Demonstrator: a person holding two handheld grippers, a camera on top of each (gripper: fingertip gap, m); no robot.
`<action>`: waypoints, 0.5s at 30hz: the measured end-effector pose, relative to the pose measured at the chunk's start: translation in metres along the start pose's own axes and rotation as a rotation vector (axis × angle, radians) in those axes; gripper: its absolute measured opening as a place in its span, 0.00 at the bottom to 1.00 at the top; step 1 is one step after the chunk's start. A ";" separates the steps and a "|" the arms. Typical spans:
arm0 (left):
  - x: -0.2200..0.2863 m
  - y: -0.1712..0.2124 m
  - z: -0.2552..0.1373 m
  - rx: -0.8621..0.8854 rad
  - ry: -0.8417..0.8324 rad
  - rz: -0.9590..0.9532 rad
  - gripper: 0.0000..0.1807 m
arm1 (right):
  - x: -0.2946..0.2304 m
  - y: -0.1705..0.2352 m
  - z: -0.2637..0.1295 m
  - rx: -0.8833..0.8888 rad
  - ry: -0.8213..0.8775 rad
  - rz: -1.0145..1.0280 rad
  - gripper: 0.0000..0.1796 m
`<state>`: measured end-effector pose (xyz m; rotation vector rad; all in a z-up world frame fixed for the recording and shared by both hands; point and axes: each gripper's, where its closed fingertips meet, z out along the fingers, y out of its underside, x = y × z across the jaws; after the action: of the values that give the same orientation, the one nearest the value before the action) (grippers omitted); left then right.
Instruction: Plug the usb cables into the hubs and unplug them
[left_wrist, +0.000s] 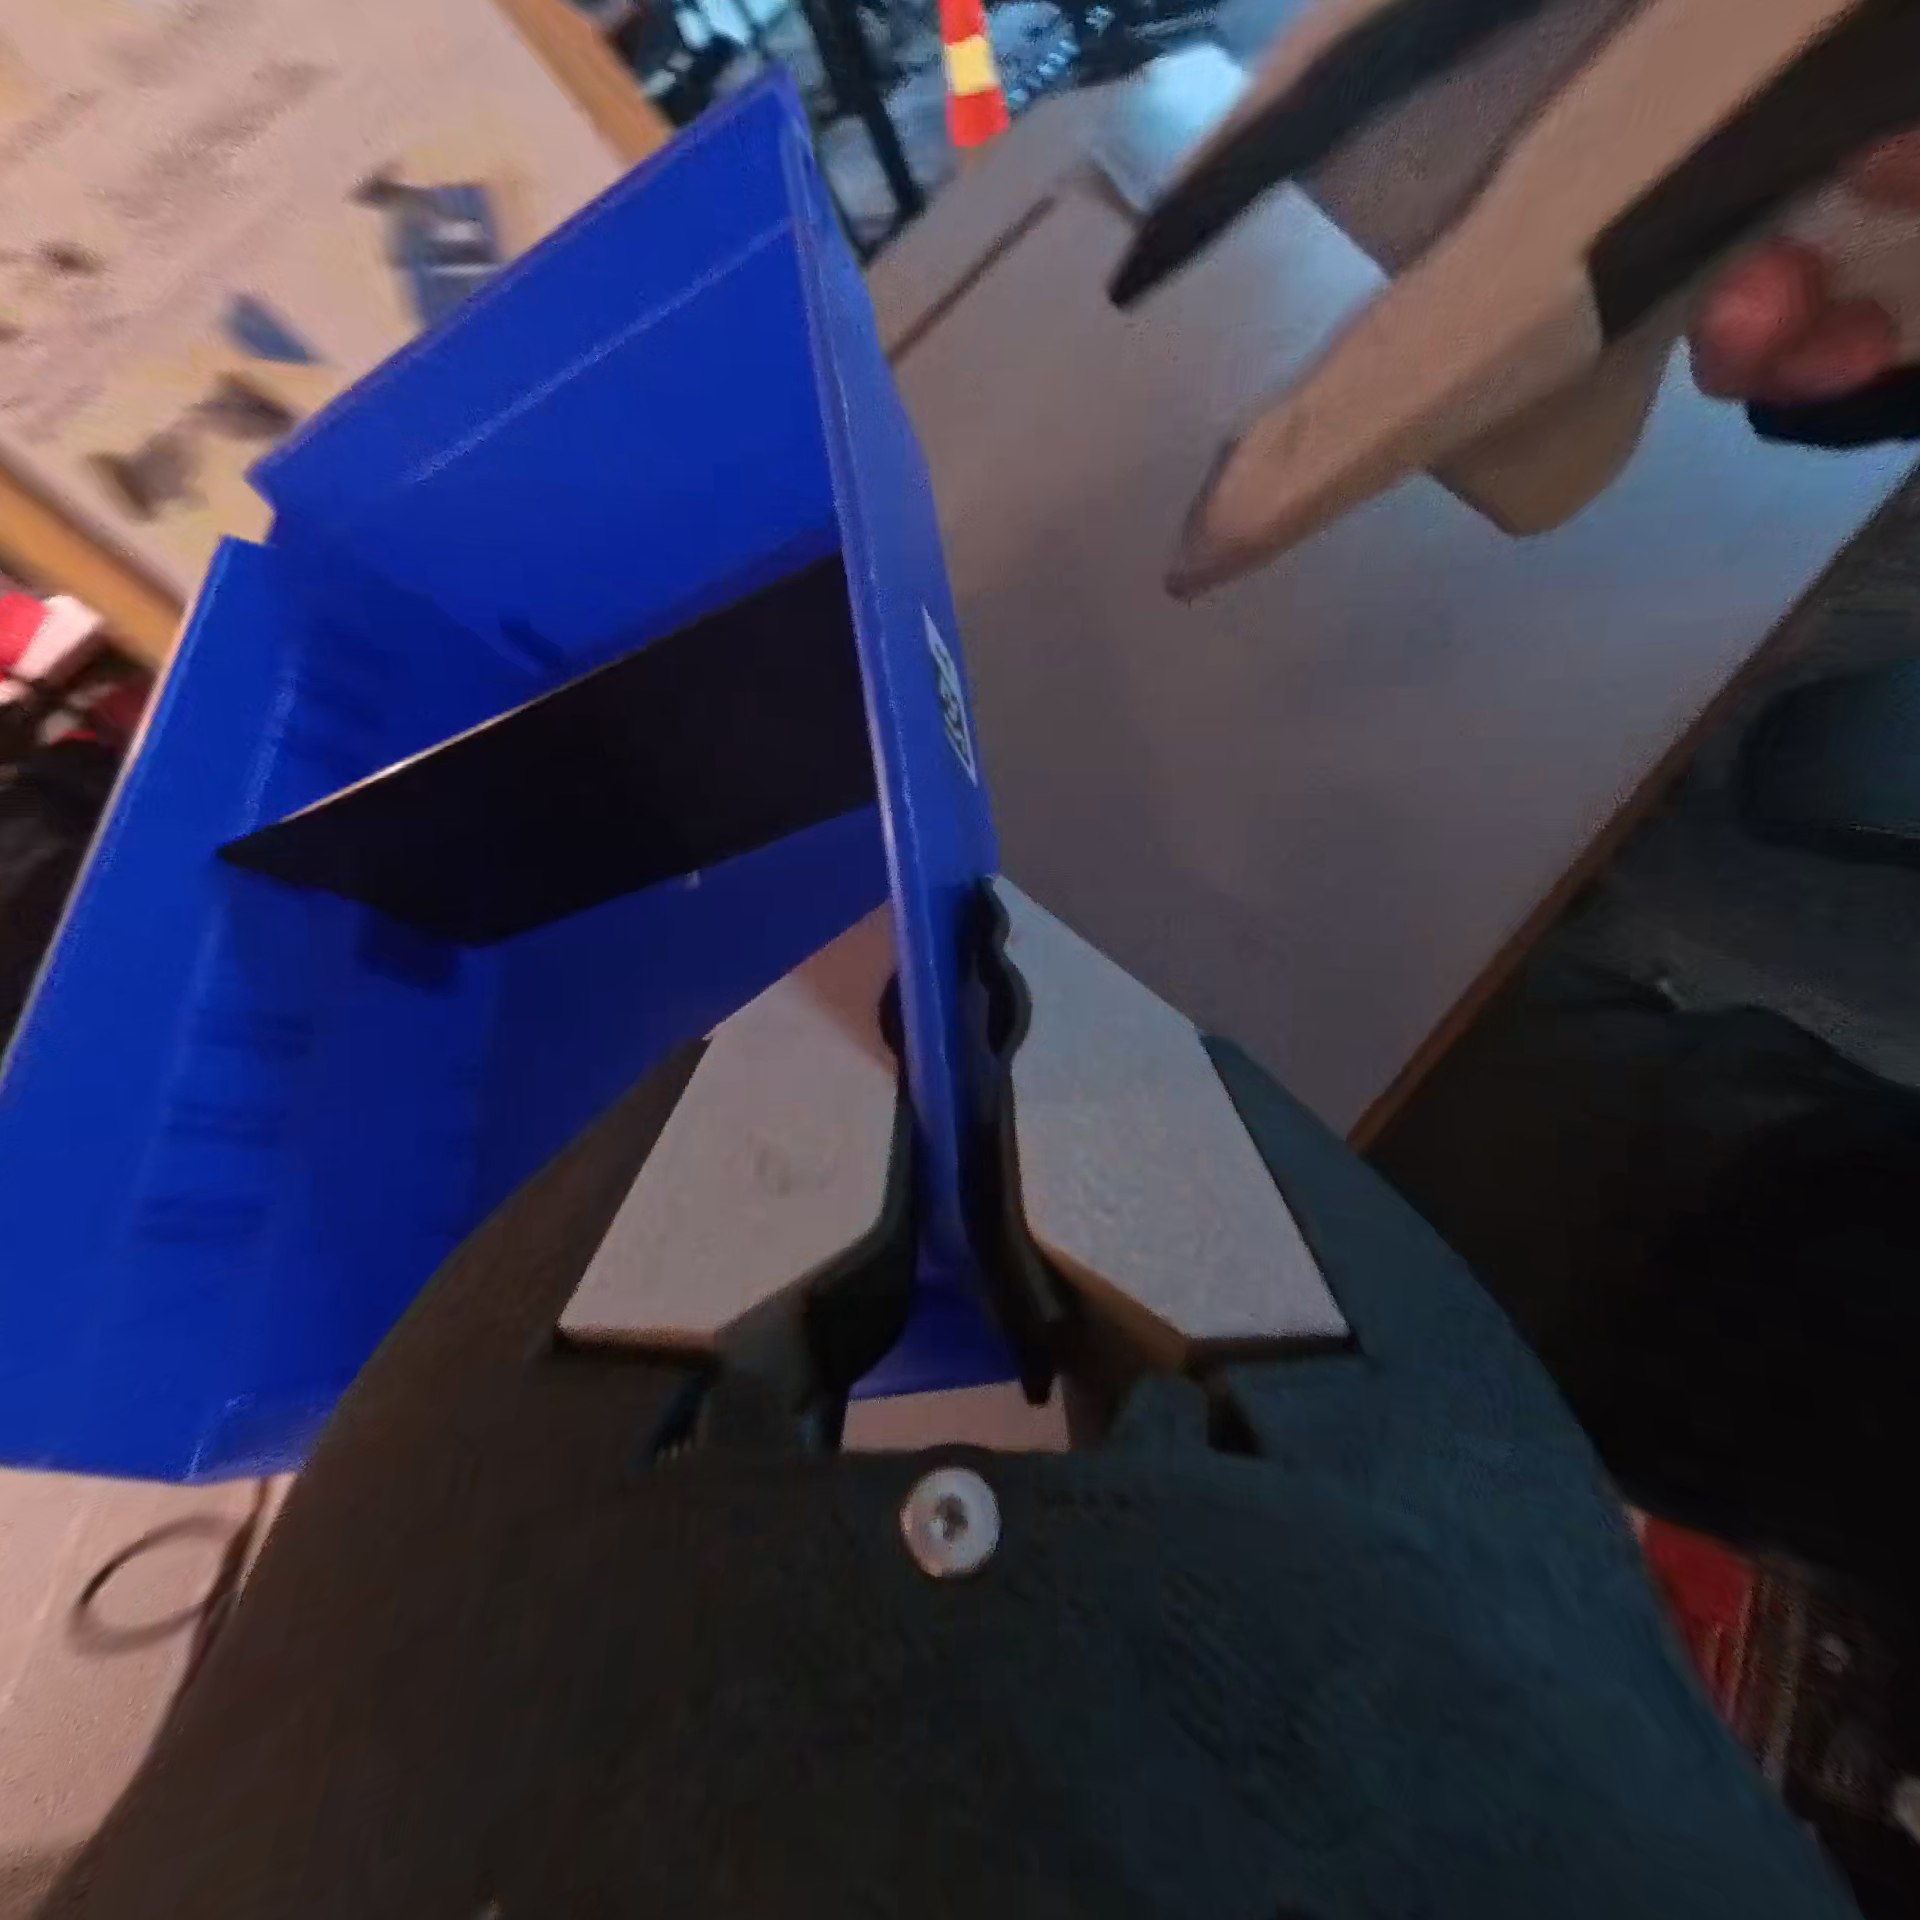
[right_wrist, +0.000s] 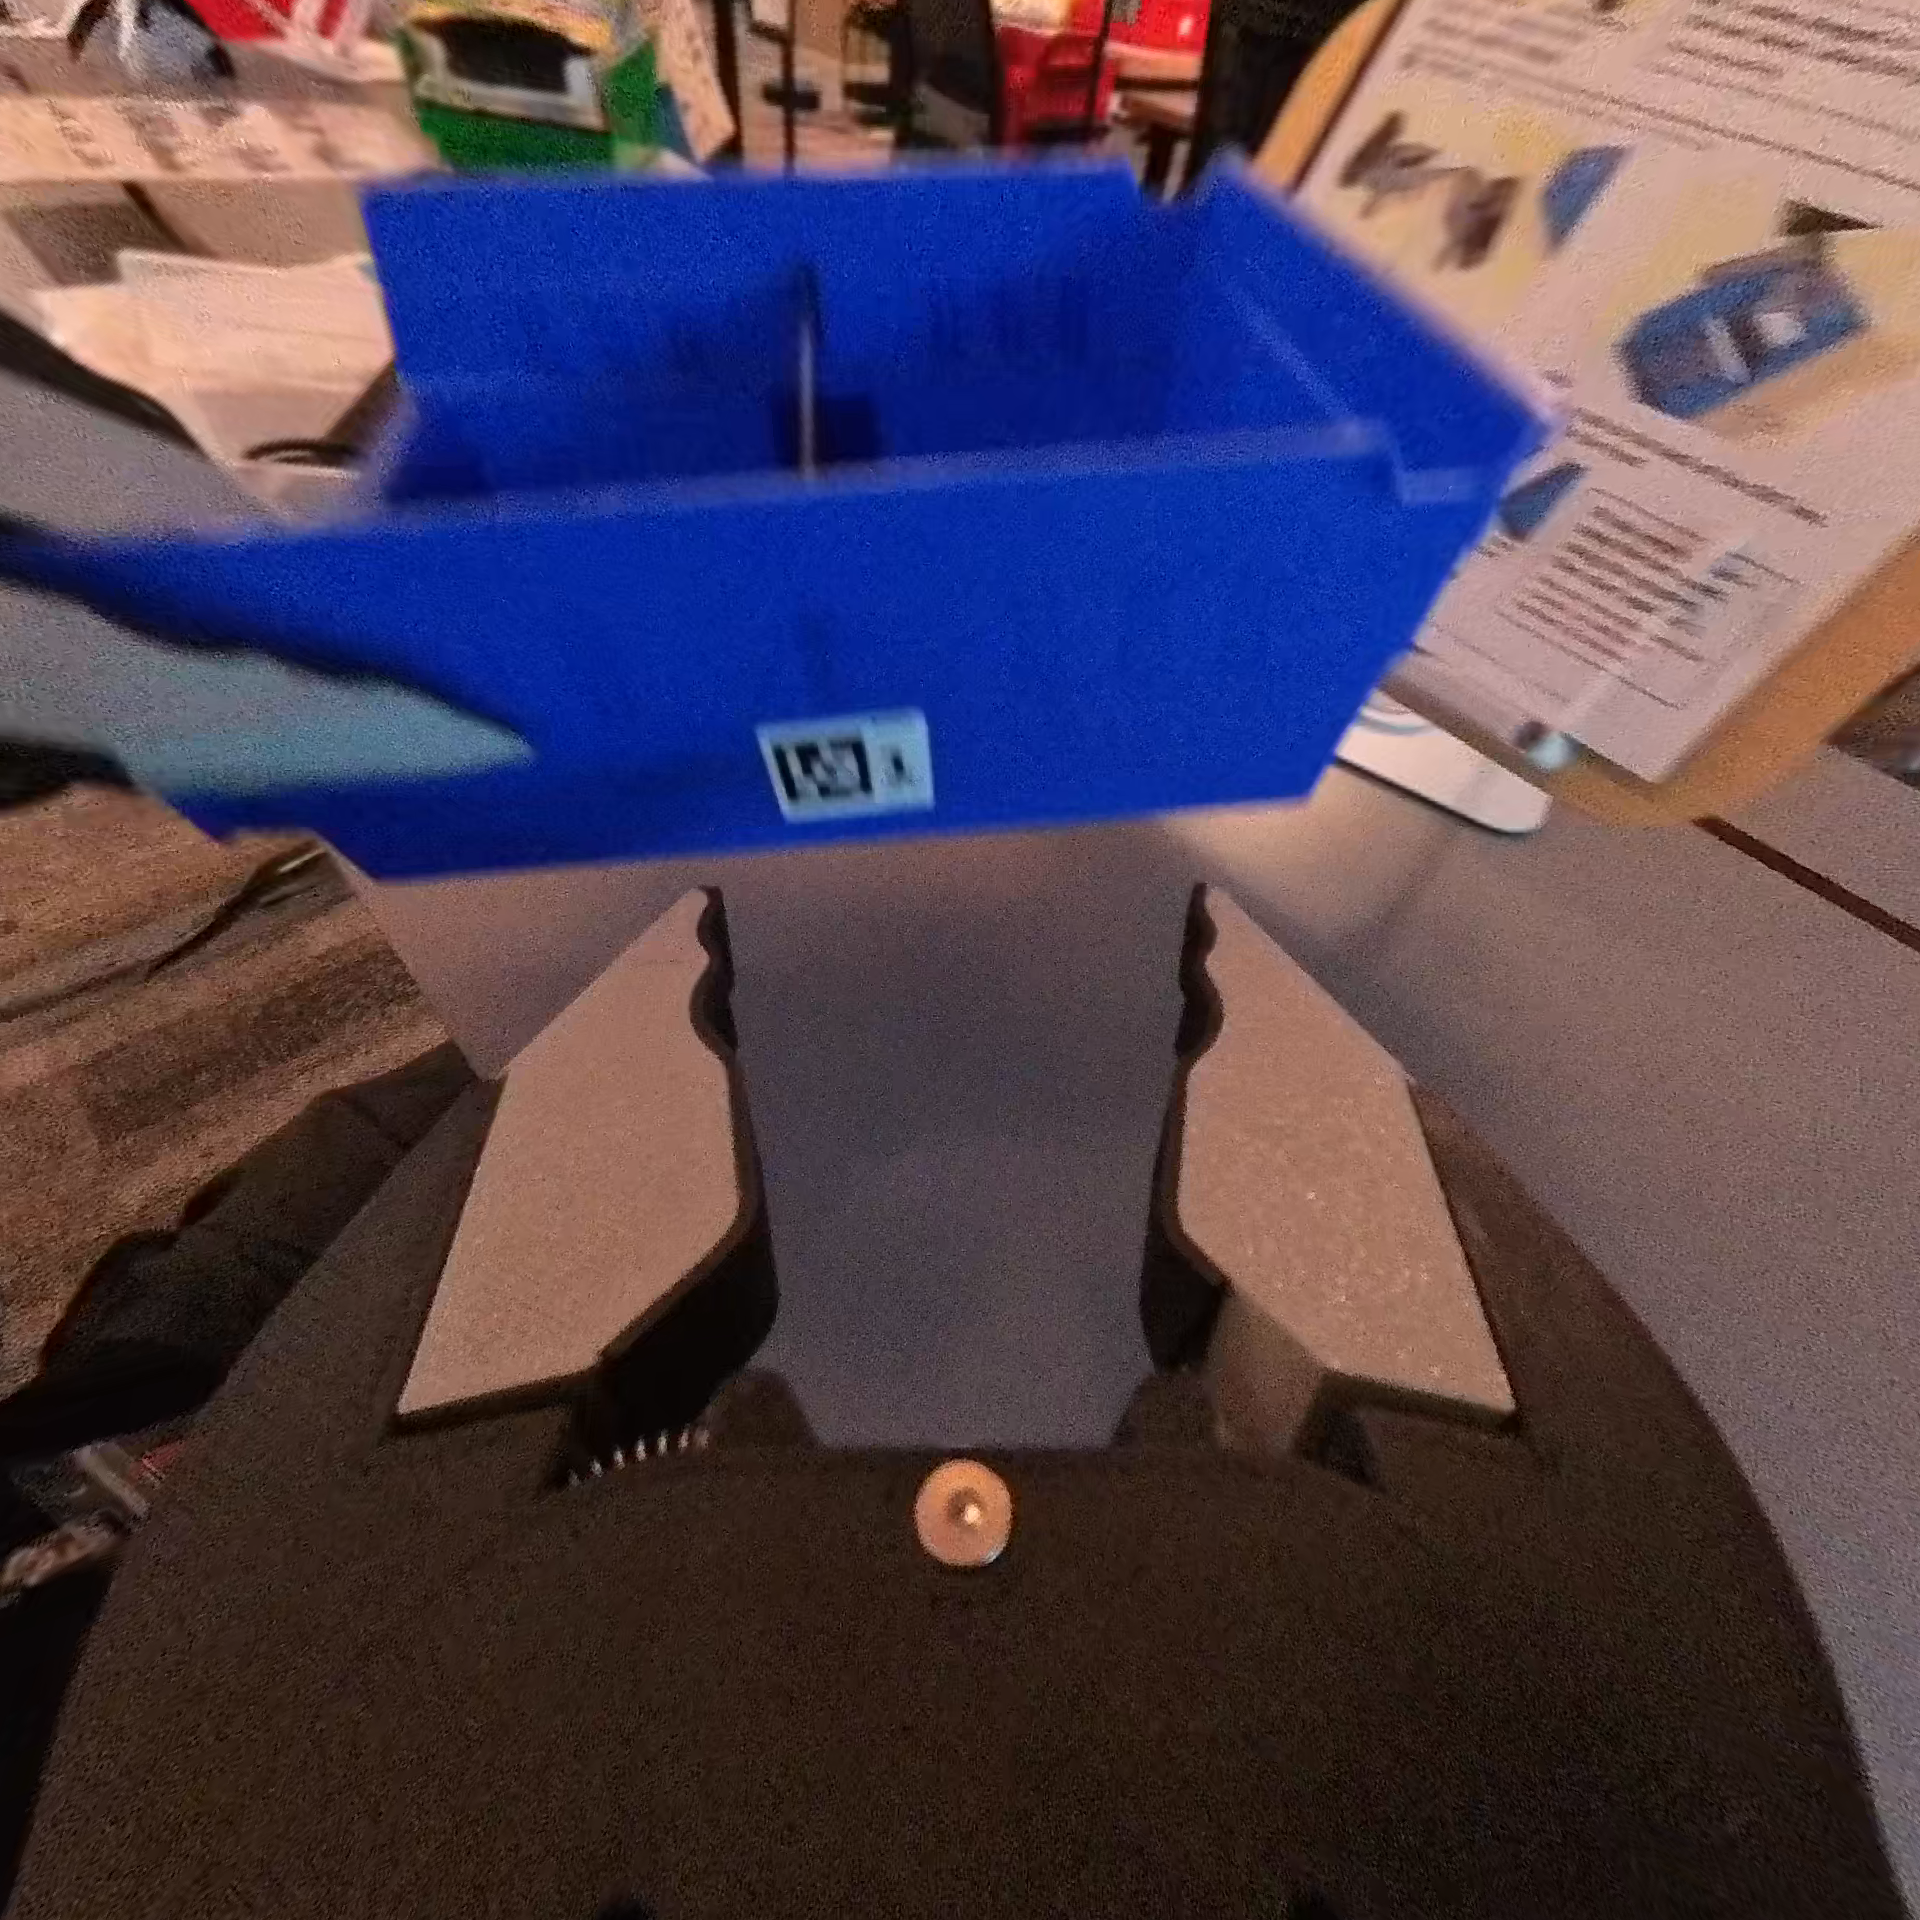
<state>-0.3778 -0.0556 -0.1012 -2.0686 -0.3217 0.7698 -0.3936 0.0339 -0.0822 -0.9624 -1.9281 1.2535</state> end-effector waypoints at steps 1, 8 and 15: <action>0.017 -0.004 0.018 -0.017 0.038 0.018 0.02 | 0.011 0.000 -0.010 0.008 0.020 0.009 0.47; 0.111 -0.003 0.121 -0.086 0.203 0.046 0.04 | 0.042 0.019 -0.029 -0.009 0.050 0.019 0.46; 0.083 0.029 0.066 -0.184 0.225 -0.046 0.47 | 0.026 0.026 -0.024 -0.066 0.038 -0.176 0.41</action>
<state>-0.3567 0.0111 -0.1858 -2.2877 -0.3224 0.4886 -0.3812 0.0745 -0.0953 -0.8233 -1.9880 1.0695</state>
